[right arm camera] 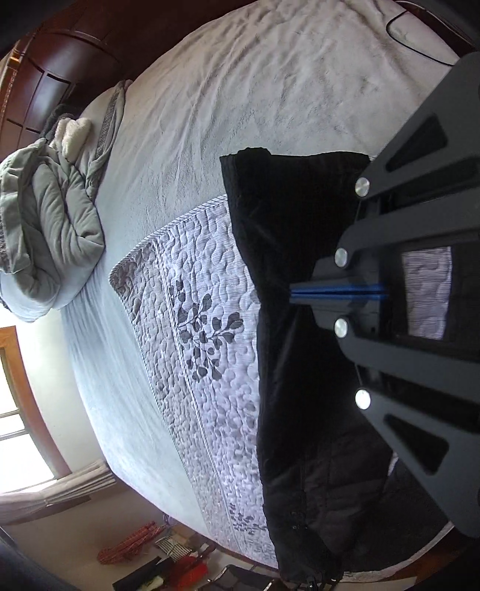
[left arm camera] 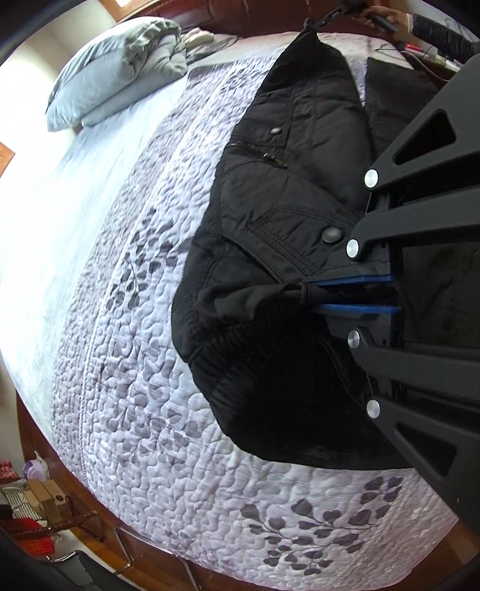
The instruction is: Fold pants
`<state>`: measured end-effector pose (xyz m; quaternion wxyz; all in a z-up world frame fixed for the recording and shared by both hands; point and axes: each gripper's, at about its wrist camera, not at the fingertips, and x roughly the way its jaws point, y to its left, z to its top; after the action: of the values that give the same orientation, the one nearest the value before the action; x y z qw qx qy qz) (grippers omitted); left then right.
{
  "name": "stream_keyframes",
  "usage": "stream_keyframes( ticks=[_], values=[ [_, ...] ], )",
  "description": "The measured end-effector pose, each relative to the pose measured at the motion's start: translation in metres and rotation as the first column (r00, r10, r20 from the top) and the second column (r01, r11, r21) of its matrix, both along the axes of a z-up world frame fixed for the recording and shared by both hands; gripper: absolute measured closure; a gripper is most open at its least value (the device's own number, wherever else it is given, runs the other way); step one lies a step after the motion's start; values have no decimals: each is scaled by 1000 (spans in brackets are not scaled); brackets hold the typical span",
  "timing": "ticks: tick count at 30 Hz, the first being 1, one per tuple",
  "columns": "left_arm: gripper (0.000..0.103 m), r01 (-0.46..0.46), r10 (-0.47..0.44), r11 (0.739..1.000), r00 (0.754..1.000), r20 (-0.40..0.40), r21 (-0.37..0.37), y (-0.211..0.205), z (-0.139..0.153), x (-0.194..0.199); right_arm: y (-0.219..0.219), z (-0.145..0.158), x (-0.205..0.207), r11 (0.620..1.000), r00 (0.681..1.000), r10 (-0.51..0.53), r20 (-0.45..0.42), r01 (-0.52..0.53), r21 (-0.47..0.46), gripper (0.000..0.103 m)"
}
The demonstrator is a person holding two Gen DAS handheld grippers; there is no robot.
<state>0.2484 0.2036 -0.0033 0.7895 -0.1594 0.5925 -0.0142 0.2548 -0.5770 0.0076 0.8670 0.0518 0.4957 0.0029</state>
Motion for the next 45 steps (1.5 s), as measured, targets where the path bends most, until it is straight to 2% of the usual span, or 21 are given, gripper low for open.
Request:
stream_keyframes(
  ticks=[3, 5, 7, 9, 13, 15, 20, 23, 24, 25, 26, 29, 31, 33, 35, 37, 39, 40, 41, 43, 45],
  values=[
    [95, 25, -25, 1000, 999, 21, -17, -5, 10, -28, -3, 15, -45, 1000, 999, -1, 46, 1, 16, 103],
    [95, 34, -34, 999, 999, 31, -28, -5, 14, -43, -10, 28, -79, 999, 995, -34, 89, 35, -3, 103],
    [95, 41, -39, 998, 999, 35, -54, -3, 16, -63, -23, 36, -108, 998, 991, -58, 120, 55, 22, 103],
    [95, 44, -42, 996, 998, 38, -76, -2, 13, -84, -33, 39, -135, 996, 989, -84, 121, 84, 3, 103],
    [95, 70, -67, 994, 997, 37, -87, -12, 4, -116, -34, 29, -162, 997, 993, -76, 89, 76, 4, 103],
    [95, 81, -77, 993, 996, 48, -91, -20, 1, -130, -23, 22, -157, 998, 995, -54, 81, 51, 45, 103],
    [95, 106, -97, 987, 992, 77, -122, -34, -6, -165, 35, 11, -107, 990, 996, 68, 61, -75, 118, 103],
    [95, 107, -98, 985, 993, 72, -138, -36, -13, -174, 77, -2, -58, 964, 992, 127, 14, -127, 235, 100],
    [95, 104, -94, 984, 993, 71, -146, -34, -16, -175, 91, -8, -42, 958, 989, 147, -2, -142, 250, 89],
    [95, 100, -90, 983, 993, 70, -153, -33, -17, -175, 109, -14, -23, 952, 982, 185, -36, -170, 256, 70],
    [95, 97, -87, 982, 994, 69, -160, -32, -18, -174, 128, -22, 0, 952, 977, 202, -68, -179, 246, 66],
    [95, 97, -86, 982, 994, 70, -164, -30, -18, -171, 169, -38, 57, 953, 952, 264, -154, -233, 193, 64],
    [95, 98, -87, 981, 994, 68, -167, -29, -19, -171, 189, -54, 95, 947, 926, 297, -232, -253, 200, 49],
    [95, 95, -85, 981, 994, 66, -169, -29, -19, -170, 192, -75, 128, 967, 907, 230, -353, -173, 186, 33],
    [95, 94, -83, 980, 994, 64, -175, -29, -22, -170, 181, -98, 153, 982, 868, 94, -488, -1, 188, 32],
    [95, 96, -86, 980, 994, 67, -174, -30, -24, -171, 172, -109, 167, 989, 831, -15, -556, 95, 115, 31],
    [95, 107, -96, 979, 993, 73, -171, -31, -26, -172, 170, -116, 179, 994, 795, -103, -598, 107, -29, 23],
    [95, 111, -100, 979, 992, 75, -169, -32, -28, -172, 170, -119, 182, 991, 784, -130, -607, 108, -74, 22],
    [95, 114, -102, 979, 992, 77, -169, -33, -28, -172, 171, -121, 187, 987, 777, -161, -608, 128, -98, 22],
    [95, 117, -104, 977, 992, 78, -181, -33, -30, -173, 173, -125, 194, 980, 762, -196, -617, 174, -97, 14],
    [95, 120, -106, 975, 991, 82, -190, -30, -32, -173, 178, -133, 201, 972, 740, -234, -630, 173, -158, 14]
  ],
)
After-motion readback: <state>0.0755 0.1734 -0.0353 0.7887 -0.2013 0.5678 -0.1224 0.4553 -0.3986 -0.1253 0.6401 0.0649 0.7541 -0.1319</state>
